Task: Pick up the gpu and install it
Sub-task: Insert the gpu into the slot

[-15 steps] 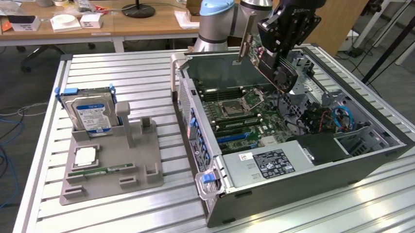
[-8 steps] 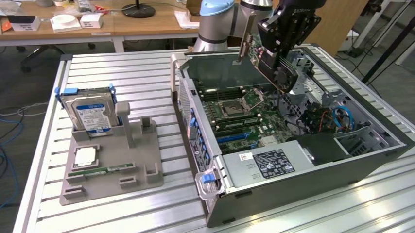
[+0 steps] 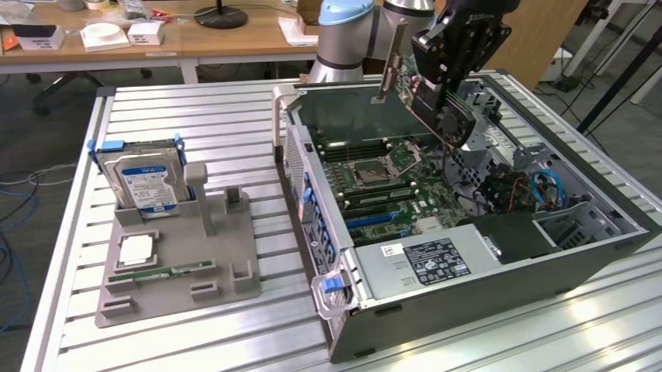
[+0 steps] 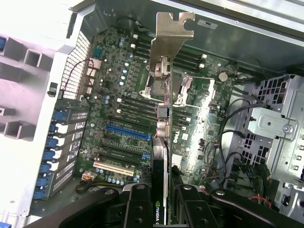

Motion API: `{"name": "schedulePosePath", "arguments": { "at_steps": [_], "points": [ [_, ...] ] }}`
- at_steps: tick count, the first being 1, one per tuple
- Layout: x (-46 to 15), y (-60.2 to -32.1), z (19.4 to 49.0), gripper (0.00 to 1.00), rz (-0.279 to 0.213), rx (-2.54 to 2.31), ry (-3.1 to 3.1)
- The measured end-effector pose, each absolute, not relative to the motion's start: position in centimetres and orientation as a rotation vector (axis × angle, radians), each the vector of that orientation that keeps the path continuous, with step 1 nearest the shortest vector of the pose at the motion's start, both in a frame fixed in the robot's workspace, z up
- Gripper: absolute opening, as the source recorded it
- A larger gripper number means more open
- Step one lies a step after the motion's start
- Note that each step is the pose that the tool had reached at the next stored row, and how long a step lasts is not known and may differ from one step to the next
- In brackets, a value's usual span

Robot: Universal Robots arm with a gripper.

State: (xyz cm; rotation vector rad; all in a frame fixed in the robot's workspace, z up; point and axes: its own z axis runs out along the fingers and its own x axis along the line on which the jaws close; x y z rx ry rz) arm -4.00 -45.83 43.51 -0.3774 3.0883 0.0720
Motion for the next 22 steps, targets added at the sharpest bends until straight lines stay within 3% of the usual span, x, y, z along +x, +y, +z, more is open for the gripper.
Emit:
{"name": "schedulePosePath", "arguments": {
  "at_steps": [22],
  "points": [
    [-4.00, -45.83, 43.51, 0.26, 0.073, -0.423, 3.083]
  ]
}}
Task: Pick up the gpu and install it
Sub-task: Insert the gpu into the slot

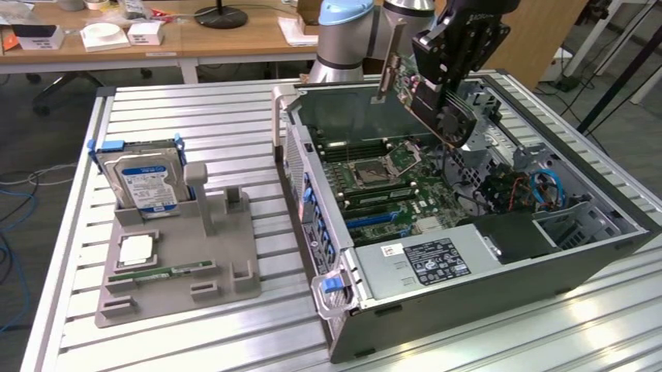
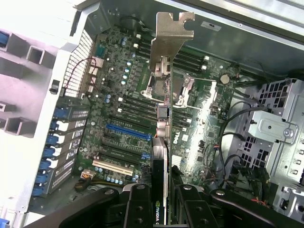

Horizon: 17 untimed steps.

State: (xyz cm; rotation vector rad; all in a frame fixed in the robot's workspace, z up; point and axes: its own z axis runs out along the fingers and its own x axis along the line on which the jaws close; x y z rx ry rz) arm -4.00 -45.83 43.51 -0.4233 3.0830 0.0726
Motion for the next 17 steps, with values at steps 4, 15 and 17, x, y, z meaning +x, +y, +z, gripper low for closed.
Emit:
{"name": "schedulePosePath", "arguments": {
  "at_steps": [4, 15, 17],
  "points": [
    [-4.01, -45.83, 43.51, 0.26, 0.073, -0.436, 3.081],
    [-4.00, -45.83, 43.53, 0.26, 0.073, -0.464, 3.078],
    [-4.00, -45.83, 43.54, 0.26, 0.073, -0.468, 3.077]
  ]
}}
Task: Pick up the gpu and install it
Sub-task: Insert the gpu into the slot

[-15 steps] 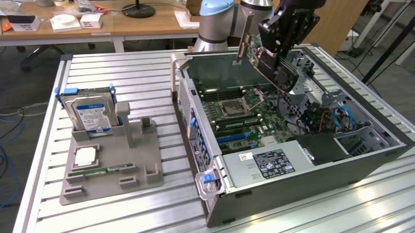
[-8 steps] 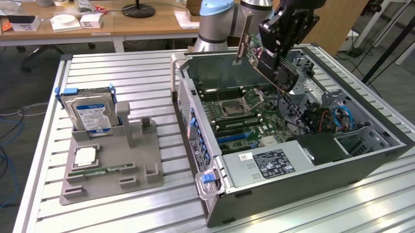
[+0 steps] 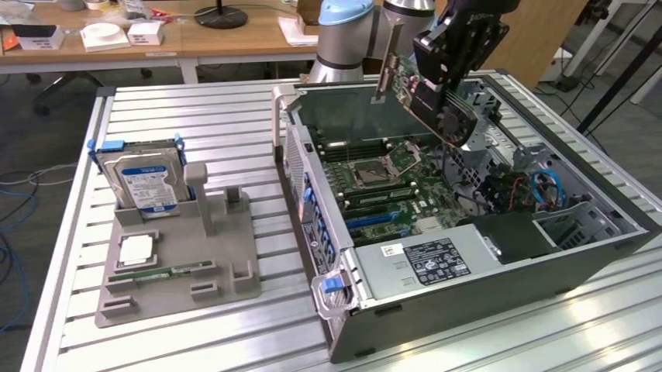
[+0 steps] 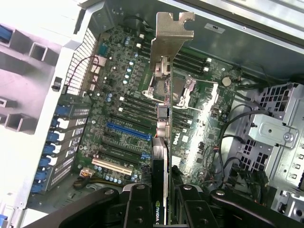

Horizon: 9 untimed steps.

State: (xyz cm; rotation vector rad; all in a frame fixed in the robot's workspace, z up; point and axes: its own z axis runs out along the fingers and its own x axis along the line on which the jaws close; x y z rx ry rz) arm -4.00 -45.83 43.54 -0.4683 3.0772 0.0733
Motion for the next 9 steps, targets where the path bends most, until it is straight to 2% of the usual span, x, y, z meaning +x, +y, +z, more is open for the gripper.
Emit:
{"name": "schedulePosePath", "arguments": {
  "at_steps": [9],
  "points": [
    [-4.00, -45.83, 43.59, 0.26, 0.073, -0.479, 3.076]
  ]
}}
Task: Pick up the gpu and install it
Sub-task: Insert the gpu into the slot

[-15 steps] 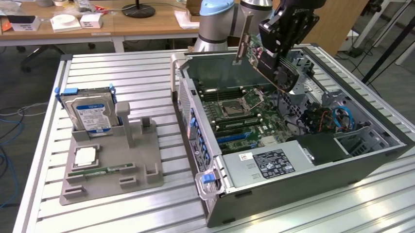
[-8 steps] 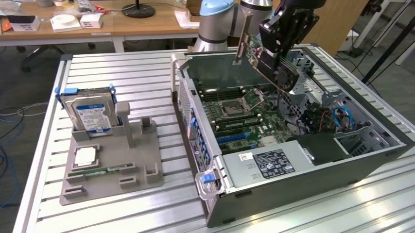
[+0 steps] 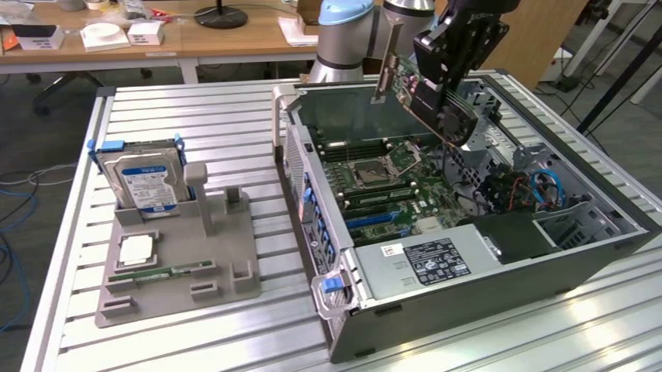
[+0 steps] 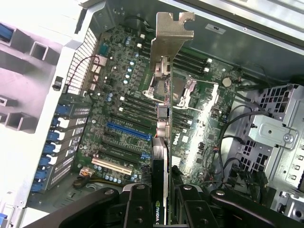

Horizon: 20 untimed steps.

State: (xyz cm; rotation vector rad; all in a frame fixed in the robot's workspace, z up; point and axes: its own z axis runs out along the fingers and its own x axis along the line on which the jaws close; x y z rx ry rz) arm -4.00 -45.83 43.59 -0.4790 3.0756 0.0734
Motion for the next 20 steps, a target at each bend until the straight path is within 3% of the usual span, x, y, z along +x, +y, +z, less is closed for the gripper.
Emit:
{"name": "schedulePosePath", "arguments": {
  "at_steps": [20],
  "points": [
    [-4.00, -45.83, 43.61, 0.26, 0.074, -0.512, 3.071]
  ]
}}
